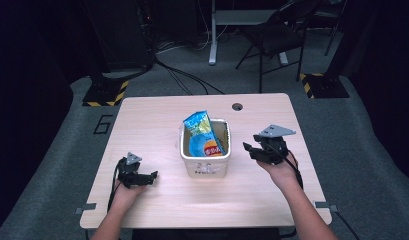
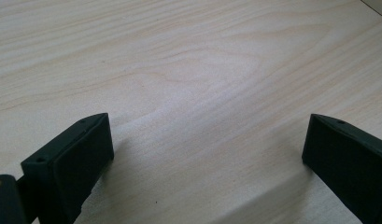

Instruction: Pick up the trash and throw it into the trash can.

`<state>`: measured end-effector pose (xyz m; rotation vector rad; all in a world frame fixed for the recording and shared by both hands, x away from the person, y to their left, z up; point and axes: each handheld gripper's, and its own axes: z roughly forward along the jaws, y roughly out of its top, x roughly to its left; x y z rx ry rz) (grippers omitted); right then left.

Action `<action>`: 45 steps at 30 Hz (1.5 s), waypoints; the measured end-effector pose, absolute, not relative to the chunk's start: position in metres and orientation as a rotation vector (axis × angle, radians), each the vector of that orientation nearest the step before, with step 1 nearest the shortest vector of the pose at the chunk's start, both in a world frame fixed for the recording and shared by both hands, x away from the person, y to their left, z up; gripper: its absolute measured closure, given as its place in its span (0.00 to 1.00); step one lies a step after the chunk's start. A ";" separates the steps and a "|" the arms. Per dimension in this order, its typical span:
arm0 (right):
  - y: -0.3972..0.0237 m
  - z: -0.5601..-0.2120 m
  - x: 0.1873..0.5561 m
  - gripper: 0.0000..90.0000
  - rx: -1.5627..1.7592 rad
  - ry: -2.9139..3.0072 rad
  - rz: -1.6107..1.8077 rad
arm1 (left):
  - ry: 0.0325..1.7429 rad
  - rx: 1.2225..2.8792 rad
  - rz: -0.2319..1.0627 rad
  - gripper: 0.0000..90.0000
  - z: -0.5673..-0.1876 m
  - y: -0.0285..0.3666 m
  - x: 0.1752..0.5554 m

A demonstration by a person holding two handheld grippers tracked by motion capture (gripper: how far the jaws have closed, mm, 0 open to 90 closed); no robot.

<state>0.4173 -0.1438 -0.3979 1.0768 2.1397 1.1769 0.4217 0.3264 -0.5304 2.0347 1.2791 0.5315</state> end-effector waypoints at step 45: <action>-0.210 -0.490 0.399 0.51 1.315 2.081 1.022 | 1.276 2.041 0.530 0.02 -0.530 0.327 0.421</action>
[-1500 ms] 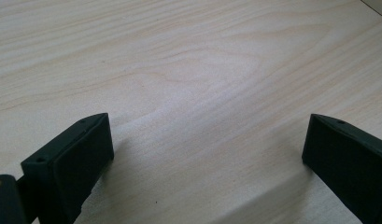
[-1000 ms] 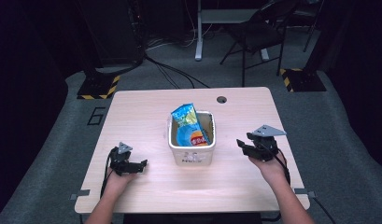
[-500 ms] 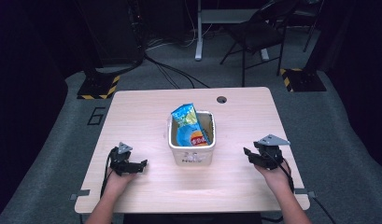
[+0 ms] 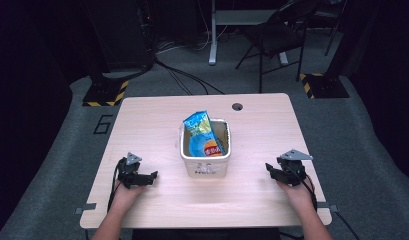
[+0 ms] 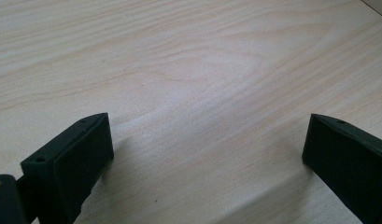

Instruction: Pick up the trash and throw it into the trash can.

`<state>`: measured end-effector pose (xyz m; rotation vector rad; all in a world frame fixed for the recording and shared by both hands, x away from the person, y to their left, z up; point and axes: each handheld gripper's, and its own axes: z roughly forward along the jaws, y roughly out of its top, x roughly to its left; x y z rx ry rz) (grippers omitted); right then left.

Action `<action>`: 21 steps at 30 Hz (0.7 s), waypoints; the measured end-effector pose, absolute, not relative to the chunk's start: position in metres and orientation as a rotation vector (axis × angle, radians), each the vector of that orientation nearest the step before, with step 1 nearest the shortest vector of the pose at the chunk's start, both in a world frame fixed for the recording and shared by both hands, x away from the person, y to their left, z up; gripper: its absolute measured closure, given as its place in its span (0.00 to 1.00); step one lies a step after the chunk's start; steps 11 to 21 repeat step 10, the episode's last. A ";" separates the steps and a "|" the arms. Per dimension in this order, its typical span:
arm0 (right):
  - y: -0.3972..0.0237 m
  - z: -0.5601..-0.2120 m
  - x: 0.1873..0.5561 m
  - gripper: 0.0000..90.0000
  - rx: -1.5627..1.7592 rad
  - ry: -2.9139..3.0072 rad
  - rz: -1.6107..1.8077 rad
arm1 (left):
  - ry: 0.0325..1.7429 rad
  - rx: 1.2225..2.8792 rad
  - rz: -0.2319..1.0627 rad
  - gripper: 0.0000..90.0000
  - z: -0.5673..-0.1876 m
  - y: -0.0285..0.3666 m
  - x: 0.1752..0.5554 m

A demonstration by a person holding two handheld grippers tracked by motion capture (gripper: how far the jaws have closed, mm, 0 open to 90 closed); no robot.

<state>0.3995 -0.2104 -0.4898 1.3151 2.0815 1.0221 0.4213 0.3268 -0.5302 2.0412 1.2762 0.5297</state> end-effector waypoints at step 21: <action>-0.221 -0.499 0.401 0.51 1.366 2.087 1.022 | 1.307 2.015 0.543 0.02 -0.531 0.326 0.420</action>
